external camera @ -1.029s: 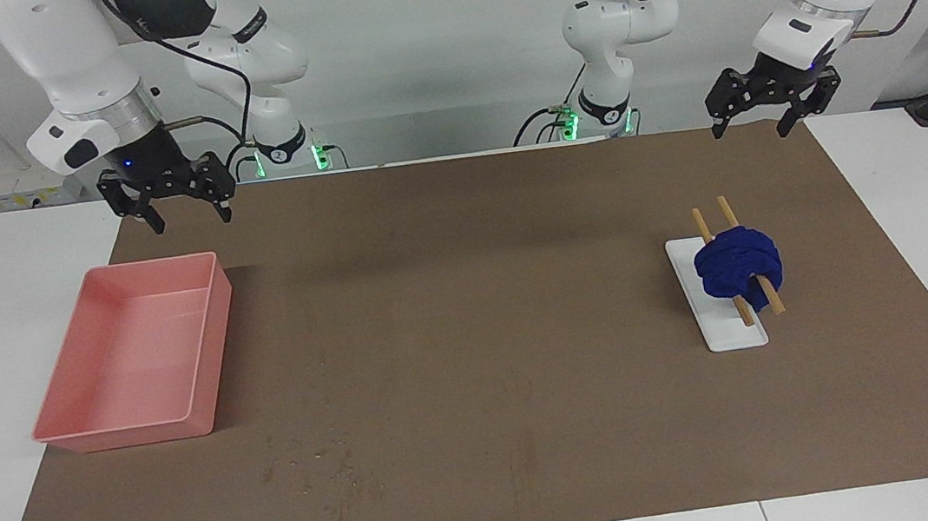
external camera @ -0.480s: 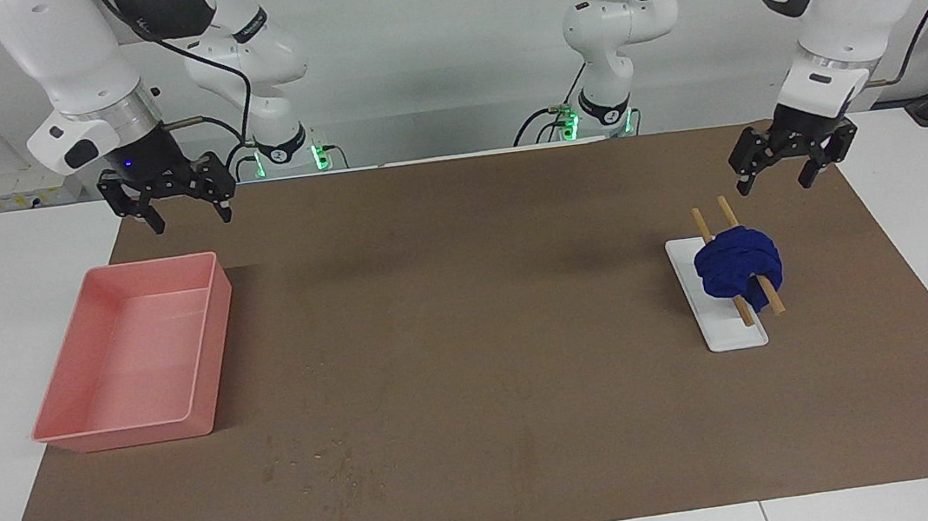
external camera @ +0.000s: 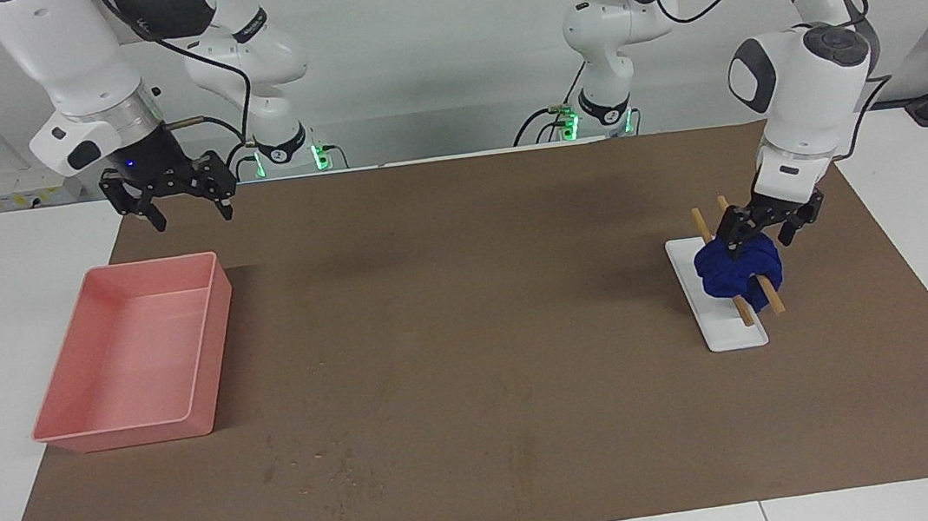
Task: Wipe water with towel using both arms
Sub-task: 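Grasp the blue cloth on the white tray with the left gripper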
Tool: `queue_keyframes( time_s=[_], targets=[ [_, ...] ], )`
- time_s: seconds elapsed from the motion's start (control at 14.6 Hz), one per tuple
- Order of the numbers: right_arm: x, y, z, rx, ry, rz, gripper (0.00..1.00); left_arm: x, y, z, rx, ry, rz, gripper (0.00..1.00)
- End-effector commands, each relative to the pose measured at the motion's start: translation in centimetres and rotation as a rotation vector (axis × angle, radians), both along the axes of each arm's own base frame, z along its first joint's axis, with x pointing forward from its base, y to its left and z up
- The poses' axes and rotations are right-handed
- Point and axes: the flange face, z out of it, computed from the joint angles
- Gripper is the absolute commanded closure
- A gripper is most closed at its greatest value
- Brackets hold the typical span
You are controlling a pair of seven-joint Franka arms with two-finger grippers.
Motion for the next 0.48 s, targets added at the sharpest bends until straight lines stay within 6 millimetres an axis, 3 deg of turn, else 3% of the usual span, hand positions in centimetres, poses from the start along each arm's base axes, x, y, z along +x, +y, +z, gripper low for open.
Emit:
queue_keyframes(
  time_s=[0.0, 0.07, 0.14, 0.21, 0.41],
  targets=[
    [-0.8, -1.0, 0.4, -0.019, 0.006, 0.015, 0.0, -1.0, 0.0, -1.3, 0.013, -0.012, 0.031, 0.07],
    [-0.8, -1.0, 0.4, -0.019, 0.007, 0.014, 0.0, -1.1, -0.1, -1.4, 0.008, -0.006, 0.06, 0.42],
    [-0.9, -0.9, 0.4, -0.019, 0.006, 0.017, 0.0, -1.1, -0.3, -1.4, 0.006, -0.002, 0.073, 0.83],
    [-0.8, -0.8, 0.4, -0.019, 0.007, 0.018, 0.0, -1.0, -0.3, -1.1, 0.007, 0.003, 0.072, 1.0],
    [-0.9, -1.0, 0.4, -0.019, 0.006, 0.015, 0.0, -0.6, 0.1, -0.3, 0.013, 0.016, 0.075, 1.0]
  ],
)
